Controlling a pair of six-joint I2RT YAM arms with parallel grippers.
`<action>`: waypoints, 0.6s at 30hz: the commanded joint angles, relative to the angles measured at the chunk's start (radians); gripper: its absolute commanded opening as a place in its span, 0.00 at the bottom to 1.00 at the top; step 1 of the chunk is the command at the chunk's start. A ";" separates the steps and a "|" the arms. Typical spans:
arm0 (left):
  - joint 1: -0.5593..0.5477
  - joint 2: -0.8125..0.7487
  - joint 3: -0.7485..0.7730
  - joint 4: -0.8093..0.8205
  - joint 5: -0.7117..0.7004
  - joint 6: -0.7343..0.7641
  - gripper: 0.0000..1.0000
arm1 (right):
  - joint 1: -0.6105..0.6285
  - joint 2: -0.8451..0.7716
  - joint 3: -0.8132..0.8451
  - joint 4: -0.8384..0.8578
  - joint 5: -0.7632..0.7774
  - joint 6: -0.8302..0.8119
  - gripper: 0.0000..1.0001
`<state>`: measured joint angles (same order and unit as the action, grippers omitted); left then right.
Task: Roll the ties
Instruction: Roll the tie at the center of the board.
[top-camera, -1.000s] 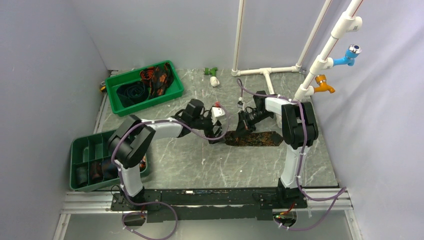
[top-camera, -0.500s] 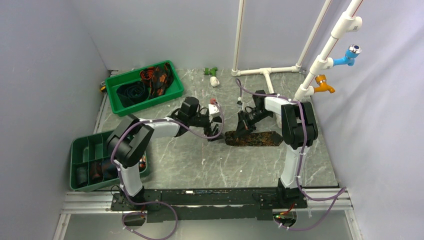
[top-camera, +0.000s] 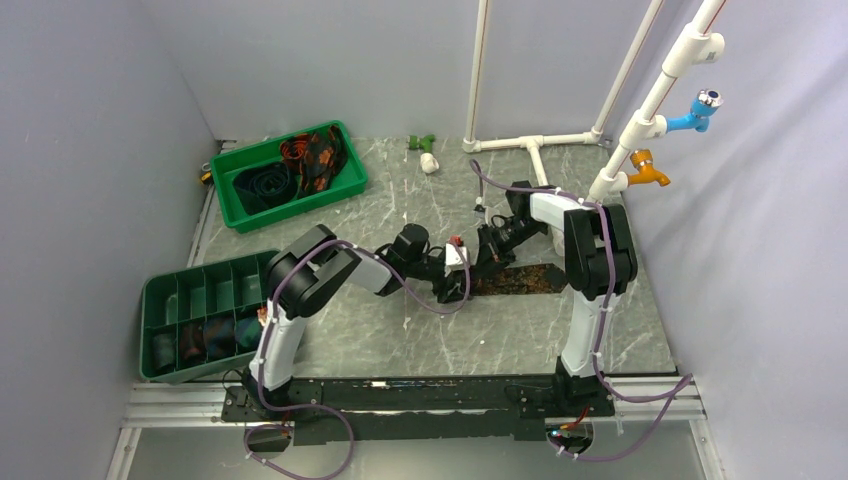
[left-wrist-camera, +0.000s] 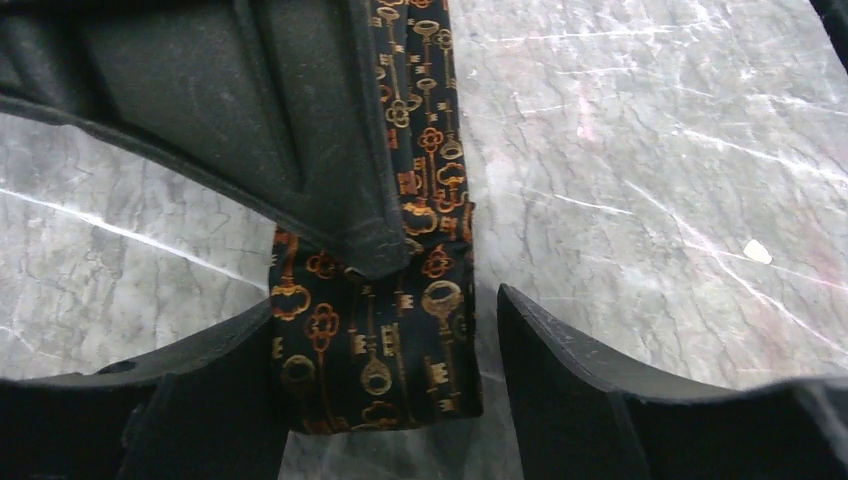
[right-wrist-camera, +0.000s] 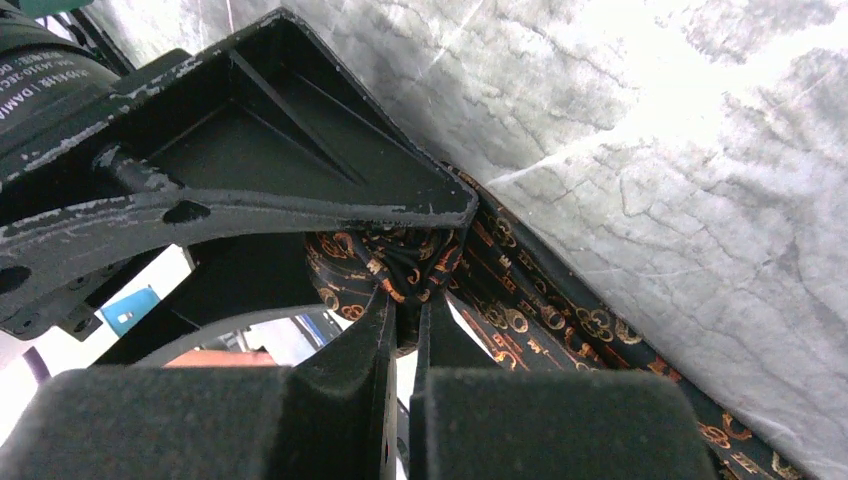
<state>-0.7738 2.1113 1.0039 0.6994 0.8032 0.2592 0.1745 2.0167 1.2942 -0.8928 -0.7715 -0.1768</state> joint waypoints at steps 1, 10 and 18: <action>-0.006 0.023 0.016 0.054 -0.048 0.054 0.64 | 0.002 0.042 -0.053 -0.001 0.335 -0.101 0.00; 0.062 -0.191 -0.134 -0.218 -0.184 0.115 0.26 | 0.053 0.070 0.039 0.044 0.230 -0.049 0.00; 0.102 -0.281 -0.168 -0.597 -0.245 0.333 0.16 | 0.074 0.072 0.132 0.076 0.071 0.007 0.34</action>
<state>-0.6987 1.8500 0.8375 0.3759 0.6212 0.4751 0.3050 2.0842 1.3991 -0.8581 -0.7959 -0.1547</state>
